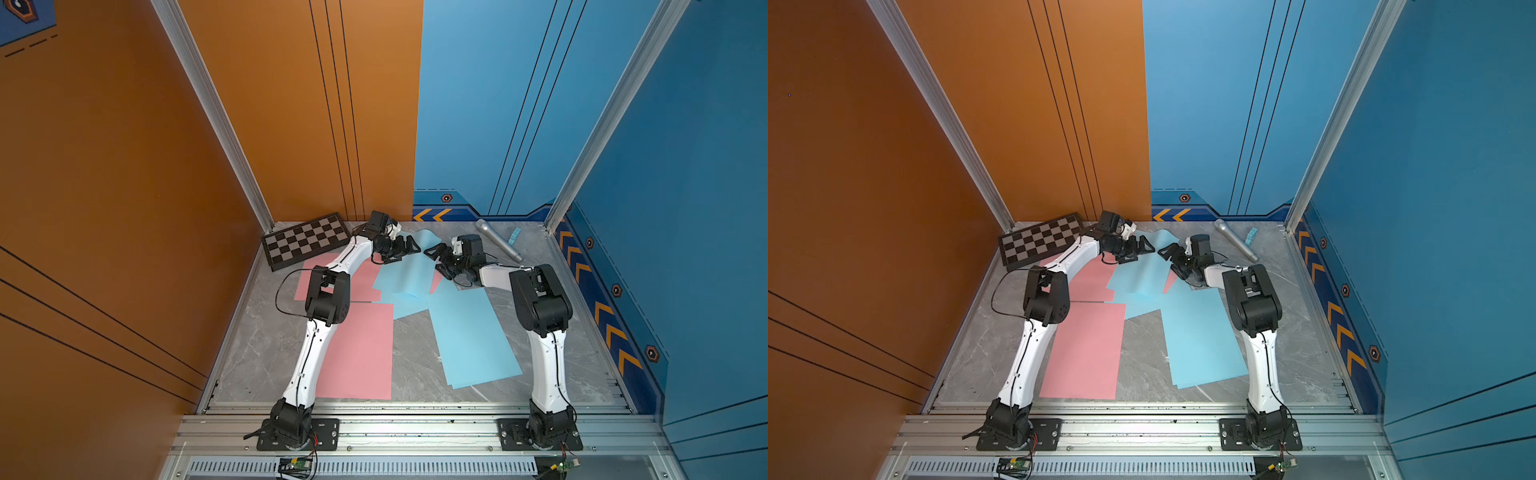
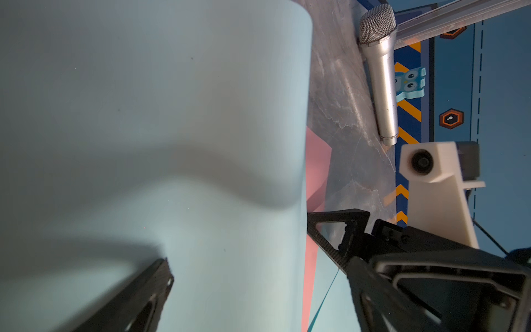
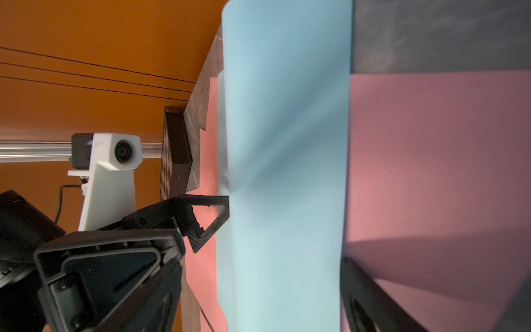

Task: Sort the scattered colored papers by color
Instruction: Pick up the colored paper.

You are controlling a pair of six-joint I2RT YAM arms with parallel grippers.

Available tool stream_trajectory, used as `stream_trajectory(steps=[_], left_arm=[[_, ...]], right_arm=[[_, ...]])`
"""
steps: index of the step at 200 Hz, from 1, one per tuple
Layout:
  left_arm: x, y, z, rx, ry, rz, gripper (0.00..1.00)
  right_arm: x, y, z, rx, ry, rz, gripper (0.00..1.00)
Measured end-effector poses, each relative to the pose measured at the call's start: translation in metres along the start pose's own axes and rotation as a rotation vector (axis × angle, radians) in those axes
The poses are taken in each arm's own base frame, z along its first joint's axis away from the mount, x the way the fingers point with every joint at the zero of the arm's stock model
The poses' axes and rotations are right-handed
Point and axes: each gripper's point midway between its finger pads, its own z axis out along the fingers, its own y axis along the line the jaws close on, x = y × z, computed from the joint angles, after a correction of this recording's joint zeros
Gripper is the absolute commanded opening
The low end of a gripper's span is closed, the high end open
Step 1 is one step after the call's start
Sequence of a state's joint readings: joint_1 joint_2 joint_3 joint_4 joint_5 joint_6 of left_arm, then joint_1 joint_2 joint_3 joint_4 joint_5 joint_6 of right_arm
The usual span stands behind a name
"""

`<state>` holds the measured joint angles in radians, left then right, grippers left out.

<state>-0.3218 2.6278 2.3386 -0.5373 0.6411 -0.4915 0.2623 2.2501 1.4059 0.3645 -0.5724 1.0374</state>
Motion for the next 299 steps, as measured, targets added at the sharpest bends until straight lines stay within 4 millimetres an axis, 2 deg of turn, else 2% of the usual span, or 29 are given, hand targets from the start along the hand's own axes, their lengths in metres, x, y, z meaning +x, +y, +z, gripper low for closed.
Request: stream_trajectory(steps=[24, 38, 64, 93, 126, 158, 180, 213, 245, 270, 299], left_arm=[[0.0, -0.001, 0.001, 0.006, 0.001, 0.0, 1.0], [0.0, -0.001, 0.001, 0.008, 0.002, -0.002, 1.0], [0.0, -0.001, 0.001, 0.008, 0.002, -0.003, 1.0], [-0.002, -0.002, 0.001, 0.011, -0.002, -0.003, 1.0], [-0.003, -0.003, 0.001, 0.014, -0.004, -0.015, 0.99], [-0.008, -0.008, -0.004, 0.016, -0.015, -0.014, 0.98], [-0.019, -0.024, -0.019, 0.019, -0.052, 0.01, 0.98], [-0.036, -0.066, -0.063, 0.029, -0.14, 0.077, 0.98], [-0.042, -0.106, -0.1, 0.065, -0.212, 0.141, 0.98], [-0.038, -0.118, -0.104, 0.098, -0.236, 0.165, 0.98], [-0.021, -0.112, -0.093, 0.166, -0.242, 0.147, 0.98]], right_arm=[[0.003, -0.002, 0.003, -0.047, -0.003, 0.035, 0.7], [0.004, -0.001, 0.003, -0.073, -0.004, 0.054, 0.62], [0.001, 0.008, 0.002, -0.119, -0.013, 0.06, 0.27], [0.001, 0.006, 0.001, -0.111, -0.01, 0.038, 0.0], [-0.004, 0.007, 0.004, -0.055, 0.01, -0.01, 0.0], [-0.02, 0.028, 0.003, 0.003, 0.023, -0.175, 0.0], [-0.028, 0.042, -0.003, 0.033, 0.029, -0.312, 0.0], [-0.026, 0.052, -0.034, 0.097, 0.054, -0.501, 0.0], [-0.026, 0.084, -0.09, 0.164, -0.009, -0.71, 0.0], [-0.022, 0.115, -0.138, 0.206, -0.098, -0.869, 0.0], [-0.004, 0.153, -0.185, 0.194, -0.178, -1.016, 0.0]])
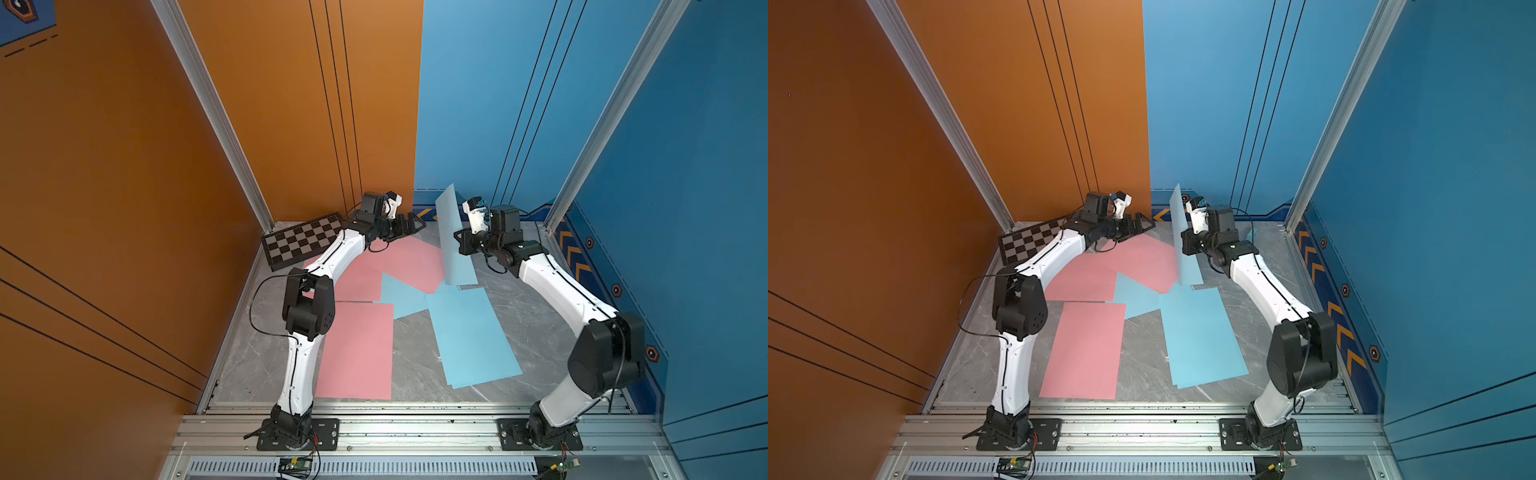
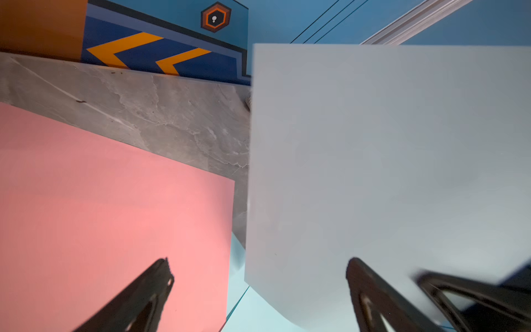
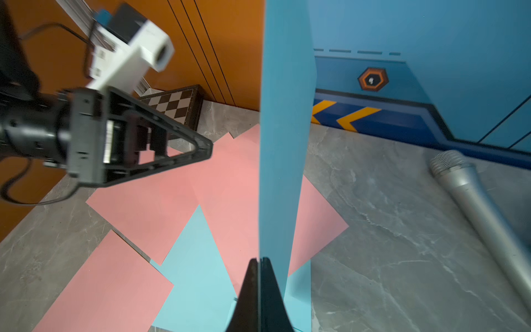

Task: Sort the scattered colored papers by color
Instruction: Pick up the colored paper.

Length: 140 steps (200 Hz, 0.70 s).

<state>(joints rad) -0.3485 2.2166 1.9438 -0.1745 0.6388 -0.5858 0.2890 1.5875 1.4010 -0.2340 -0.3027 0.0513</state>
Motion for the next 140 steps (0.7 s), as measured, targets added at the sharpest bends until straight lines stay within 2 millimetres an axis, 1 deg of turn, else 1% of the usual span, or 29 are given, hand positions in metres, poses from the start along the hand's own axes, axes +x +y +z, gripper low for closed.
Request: stream_trajectory(steps=[19, 33, 45, 56, 70, 89, 108, 125, 140], left_arm=[[0.014, 0.004, 0.006, 0.039, 0.002, -0.007, 0.98], [0.018, 0.0, 0.008, 0.081, -0.002, 0.007, 0.98], [0.021, -0.01, 0.009, 0.134, -0.013, 0.028, 0.98], [0.022, -0.025, 0.008, 0.197, -0.028, 0.042, 0.98], [0.017, -0.045, 0.003, 0.288, -0.063, 0.06, 0.98], [0.008, -0.076, -0.007, 0.419, -0.11, 0.084, 0.98], [0.002, -0.109, -0.019, 0.539, -0.139, 0.116, 0.98], [0.001, -0.136, -0.026, 0.622, -0.143, 0.145, 0.98], [0.004, -0.162, -0.026, 0.689, -0.137, 0.176, 0.98]], right_arm=[[-0.013, 0.014, -0.035, -0.014, -0.066, -0.049, 0.0], [-0.023, 0.019, -0.063, -0.035, -0.124, -0.058, 0.0], [-0.033, 0.021, -0.085, -0.06, -0.177, -0.048, 0.0], [-0.041, 0.02, -0.103, -0.083, -0.222, -0.032, 0.0], [-0.045, 0.018, -0.118, -0.114, -0.263, -0.005, 0.0], [-0.041, 0.013, -0.13, -0.167, -0.299, 0.066, 0.0], [-0.031, 0.002, -0.131, -0.206, -0.317, 0.157, 0.0], [-0.025, -0.007, -0.131, -0.239, -0.326, 0.239, 0.0], [-0.027, -0.009, -0.134, -0.276, -0.347, 0.286, 0.0]])
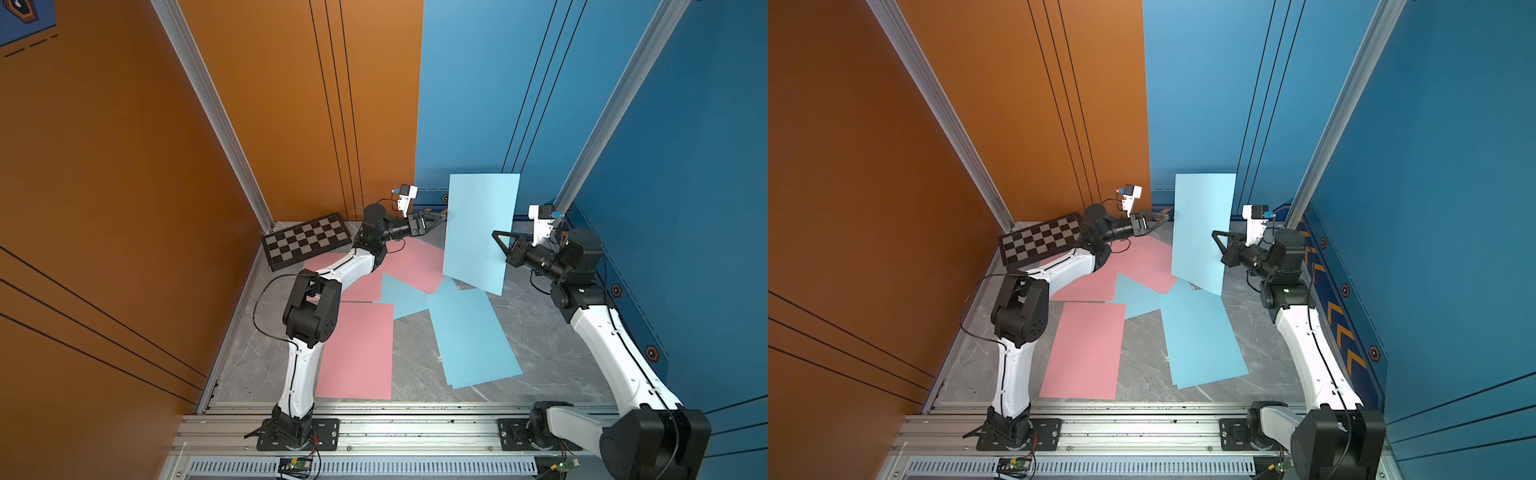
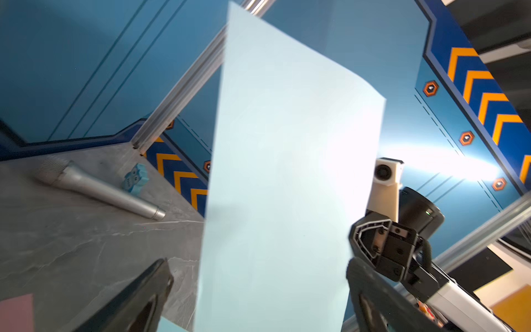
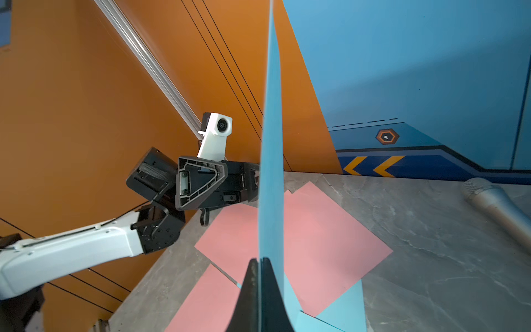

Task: Sort the scattered colored papers by color
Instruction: Pick up the colored paper.

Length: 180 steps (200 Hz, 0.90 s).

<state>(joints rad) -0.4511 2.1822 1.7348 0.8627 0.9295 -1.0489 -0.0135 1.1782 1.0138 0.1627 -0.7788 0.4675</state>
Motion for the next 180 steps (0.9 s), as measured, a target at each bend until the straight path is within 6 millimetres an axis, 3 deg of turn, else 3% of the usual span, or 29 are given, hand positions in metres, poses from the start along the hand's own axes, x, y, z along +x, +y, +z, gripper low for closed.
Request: stream_trajectory(steps=[19, 44, 85, 114, 141, 180], left_arm=[[0.005, -0.017, 0.018, 0.065, 0.016, 0.01, 0.98], [0.018, -0.021, 0.033, 0.099, 0.036, -0.007, 0.98], [0.018, 0.002, 0.026, 0.065, 0.027, -0.043, 0.98], [0.009, 0.001, 0.021, 0.072, 0.014, -0.063, 0.98], [-0.004, -0.017, 0.025, 0.156, -0.005, -0.086, 0.98], [-0.008, -0.044, 0.024, 0.283, -0.002, -0.15, 0.98]], right_arm=[[-0.01, 0.011, -0.001, -0.056, -0.03, 0.023, 0.0], [-0.019, 0.026, -0.004, -0.124, -0.052, 0.038, 0.0], [-0.029, 0.057, -0.02, -0.214, -0.085, 0.04, 0.0], [-0.035, 0.078, -0.031, -0.288, -0.108, 0.027, 0.0], [-0.03, 0.075, -0.031, -0.29, -0.099, 0.039, 0.0], [-0.007, 0.049, -0.025, -0.242, -0.062, 0.103, 0.0]])
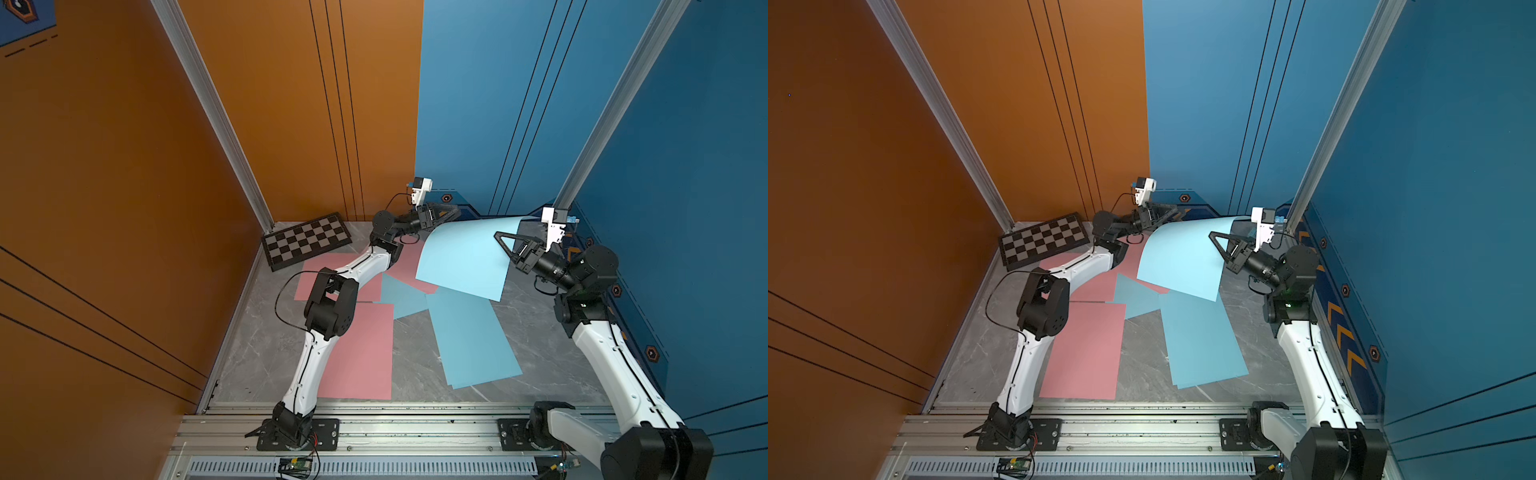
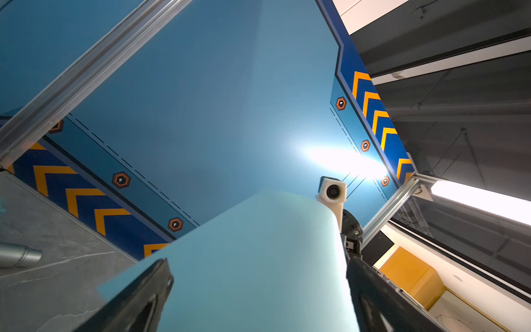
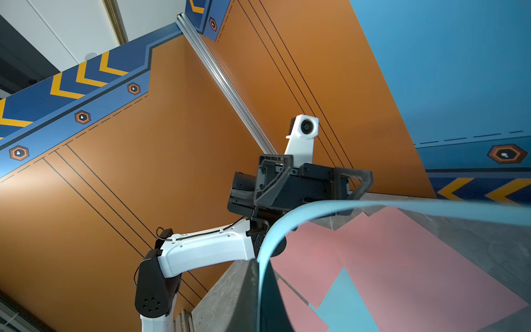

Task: Sort the scattered colored papers by color
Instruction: Pick up the colored paper.

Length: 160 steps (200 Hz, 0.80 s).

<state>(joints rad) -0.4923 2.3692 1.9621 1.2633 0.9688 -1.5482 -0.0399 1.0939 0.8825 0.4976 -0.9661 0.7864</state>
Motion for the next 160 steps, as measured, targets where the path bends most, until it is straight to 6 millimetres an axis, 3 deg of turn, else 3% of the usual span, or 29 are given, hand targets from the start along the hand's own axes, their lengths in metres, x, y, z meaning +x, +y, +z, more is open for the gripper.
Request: stream_trajectory(steps=[88, 122, 160], left_arm=[[0.03, -0.012, -0.008, 0.004, 0.082, -0.068, 0.98], [0.03, -0.029, -0.018, -0.008, 0.091, -0.06, 0.96], [0.023, -0.05, -0.033, -0.019, 0.084, -0.023, 0.96]], right_arm=[[0.034, -0.056, -0.008, 0.186, 0.09, 0.105, 0.0], [0.042, -0.069, -0.011, 0.271, 0.132, 0.114, 0.0], [0.05, -0.07, -0.008, 0.315, 0.176, 0.091, 0.0]])
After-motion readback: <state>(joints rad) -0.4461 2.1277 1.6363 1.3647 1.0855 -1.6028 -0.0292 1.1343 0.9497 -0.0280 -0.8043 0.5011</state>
